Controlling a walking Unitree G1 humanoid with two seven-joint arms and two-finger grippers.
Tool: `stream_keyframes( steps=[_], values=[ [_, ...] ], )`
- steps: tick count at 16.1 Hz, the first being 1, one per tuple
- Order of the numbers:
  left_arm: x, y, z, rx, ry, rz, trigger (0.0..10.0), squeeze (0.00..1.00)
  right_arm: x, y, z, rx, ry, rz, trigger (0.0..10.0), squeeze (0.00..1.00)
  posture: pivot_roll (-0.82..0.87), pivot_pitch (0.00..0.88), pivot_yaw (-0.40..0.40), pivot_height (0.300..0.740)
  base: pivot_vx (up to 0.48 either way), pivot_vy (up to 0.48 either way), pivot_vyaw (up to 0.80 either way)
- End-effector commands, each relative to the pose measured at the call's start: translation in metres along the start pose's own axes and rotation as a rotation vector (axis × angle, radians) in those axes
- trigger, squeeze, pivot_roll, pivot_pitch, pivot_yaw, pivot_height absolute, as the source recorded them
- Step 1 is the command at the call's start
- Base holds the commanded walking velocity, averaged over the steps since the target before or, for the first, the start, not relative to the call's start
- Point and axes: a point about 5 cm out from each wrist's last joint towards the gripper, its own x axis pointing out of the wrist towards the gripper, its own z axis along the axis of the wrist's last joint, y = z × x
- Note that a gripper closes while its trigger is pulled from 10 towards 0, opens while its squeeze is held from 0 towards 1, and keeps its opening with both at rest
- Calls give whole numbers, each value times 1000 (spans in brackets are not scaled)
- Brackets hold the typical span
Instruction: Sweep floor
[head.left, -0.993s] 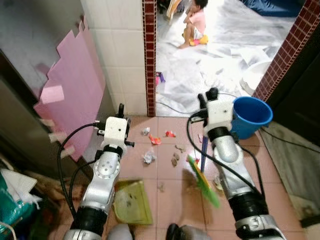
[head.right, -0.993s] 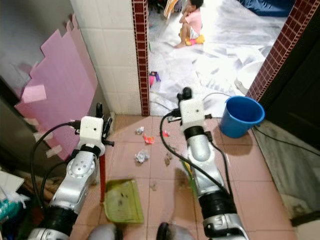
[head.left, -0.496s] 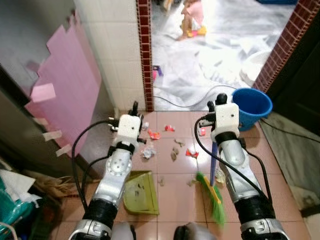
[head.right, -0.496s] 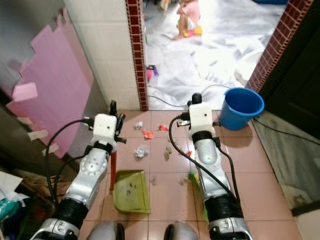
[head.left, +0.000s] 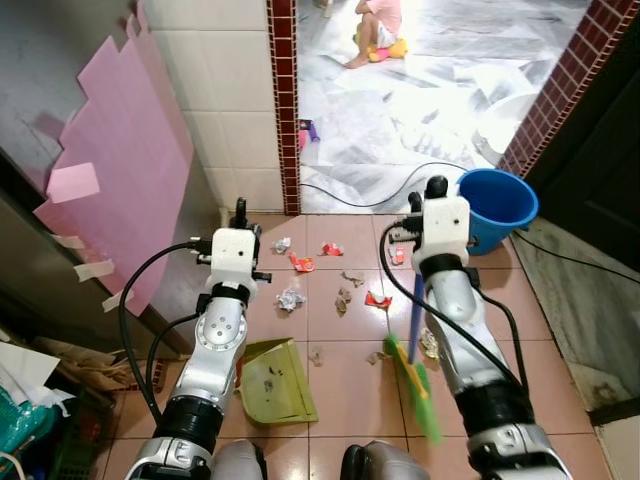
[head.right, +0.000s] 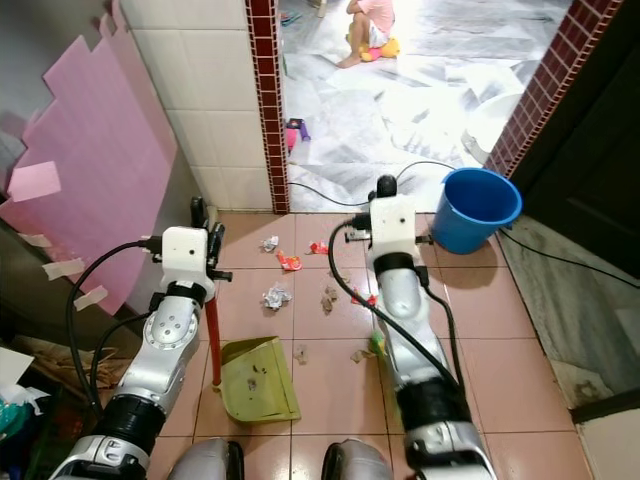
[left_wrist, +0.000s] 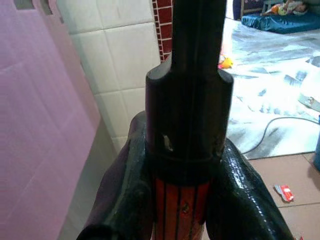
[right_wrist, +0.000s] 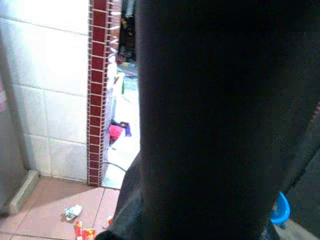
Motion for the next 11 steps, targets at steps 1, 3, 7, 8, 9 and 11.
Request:
stream_keyframes(
  steps=[1,3,7,8,9,11],
  values=[
    [5,2,4,35,-30,23,10000,0,6,0,4,36,-1,-27,10000,0,-14,103,-36,740,0,0,0],
    [10,-1,-2,50,3,71,10000,0,10,5,4,86,12,-32,10000,0,-24,109,-39,740,0,0,0],
    [17,-21,-1,14,4,104,10000,0,24,21,17,298,6,0,10000,0,-39,93,-44,740,0,0,0],
    [18,-30,1,-35,9,69,10000,0,25,29,21,396,9,61,10000,0,-38,78,-45,740,0,0,0],
    [18,-31,0,-43,11,60,10000,0,25,32,23,403,-2,88,10000,0,-40,61,-45,740,0,0,0],
    [20,-34,-1,-43,14,50,10000,0,25,41,27,415,-16,190,10000,0,-40,30,-45,740,0,0,0]
  ],
)
